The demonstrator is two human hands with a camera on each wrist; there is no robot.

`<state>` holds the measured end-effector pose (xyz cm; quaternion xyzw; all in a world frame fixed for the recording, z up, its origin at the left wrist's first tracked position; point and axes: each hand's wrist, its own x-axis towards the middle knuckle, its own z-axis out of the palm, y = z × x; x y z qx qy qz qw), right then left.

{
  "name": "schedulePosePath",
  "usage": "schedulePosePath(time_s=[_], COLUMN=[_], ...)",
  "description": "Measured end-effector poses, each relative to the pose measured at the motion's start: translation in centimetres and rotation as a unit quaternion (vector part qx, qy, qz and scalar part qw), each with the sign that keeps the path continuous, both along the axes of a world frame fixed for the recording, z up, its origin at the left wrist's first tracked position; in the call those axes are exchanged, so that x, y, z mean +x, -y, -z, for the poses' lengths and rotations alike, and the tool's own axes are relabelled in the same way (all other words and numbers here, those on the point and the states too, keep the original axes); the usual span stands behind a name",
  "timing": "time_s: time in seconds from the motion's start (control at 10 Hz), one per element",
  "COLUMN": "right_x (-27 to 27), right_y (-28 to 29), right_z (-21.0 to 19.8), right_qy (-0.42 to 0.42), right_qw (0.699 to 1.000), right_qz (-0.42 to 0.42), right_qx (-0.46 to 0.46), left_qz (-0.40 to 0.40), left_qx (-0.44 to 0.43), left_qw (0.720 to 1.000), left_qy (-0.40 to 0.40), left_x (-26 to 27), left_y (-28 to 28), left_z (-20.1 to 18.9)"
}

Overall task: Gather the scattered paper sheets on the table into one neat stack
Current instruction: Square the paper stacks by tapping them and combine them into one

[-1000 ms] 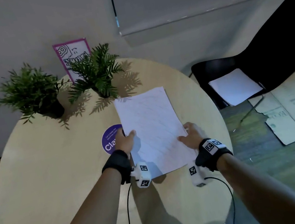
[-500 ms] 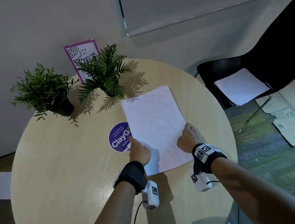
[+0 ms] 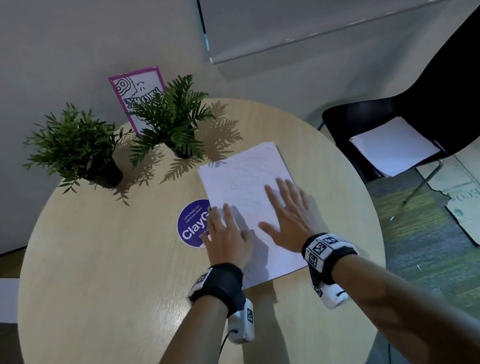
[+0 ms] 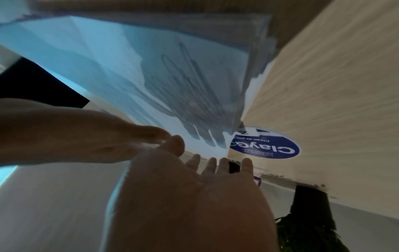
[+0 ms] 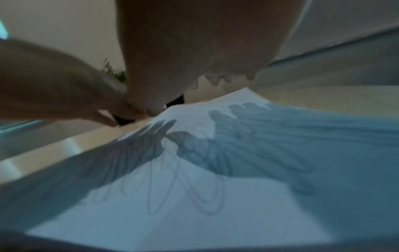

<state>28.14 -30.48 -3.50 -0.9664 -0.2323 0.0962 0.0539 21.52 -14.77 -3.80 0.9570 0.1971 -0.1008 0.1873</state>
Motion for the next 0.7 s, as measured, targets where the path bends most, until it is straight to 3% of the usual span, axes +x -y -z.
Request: schedulePosePath(time_s=[0.1,0.2,0.4,0.7], right_x=[0.2,0.2,-0.3,-0.3], right_y=[-2.2,-3.4,-3.6,-3.8], right_z=[1.5,3.5,6.3,6.3], right_qy=[-0.031,-0.046,-0.033,-0.037], right_qw=[0.998,0.996,0.997,0.997], right_qz=[-0.061,-0.072,-0.069,-0.062], right_qx=[-0.011,-0.032,-0.011,-0.001], left_qz=[0.034,0.025,0.119,0.087], left_qx=[0.009,-0.006,-0.021,-0.078], left_qw=[0.999,1.000,0.992,0.993], left_qy=[0.009,0.011,-0.029,0.030], left_x=[-0.5,-1.7,-2.7,-5.4], left_y=[0.1,-0.1,-1.0,-3.1], left_z=[0.7,1.2,2.0,-1.3])
